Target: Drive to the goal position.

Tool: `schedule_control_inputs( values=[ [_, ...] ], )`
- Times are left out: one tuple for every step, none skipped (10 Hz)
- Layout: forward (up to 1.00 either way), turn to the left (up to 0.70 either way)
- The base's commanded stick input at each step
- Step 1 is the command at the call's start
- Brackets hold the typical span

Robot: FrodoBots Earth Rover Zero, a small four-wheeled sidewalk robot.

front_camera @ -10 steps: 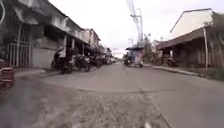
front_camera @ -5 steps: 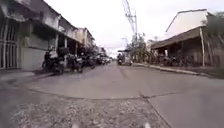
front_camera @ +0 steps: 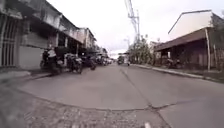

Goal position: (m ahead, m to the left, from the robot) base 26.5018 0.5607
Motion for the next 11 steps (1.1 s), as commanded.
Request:
schedule_control_inputs(
  values=[
    [0.70,0.00],
    [0.70,0.00],
    [0.70,0.00],
    [0.70,0.00],
    [0.70,0.00],
    [0.70,0.00],
    [0.70,0.00],
    [0.70,0.00],
    [0.70,0.00],
    [0.70,0.00],
    [0.70,0.00]
  ],
)
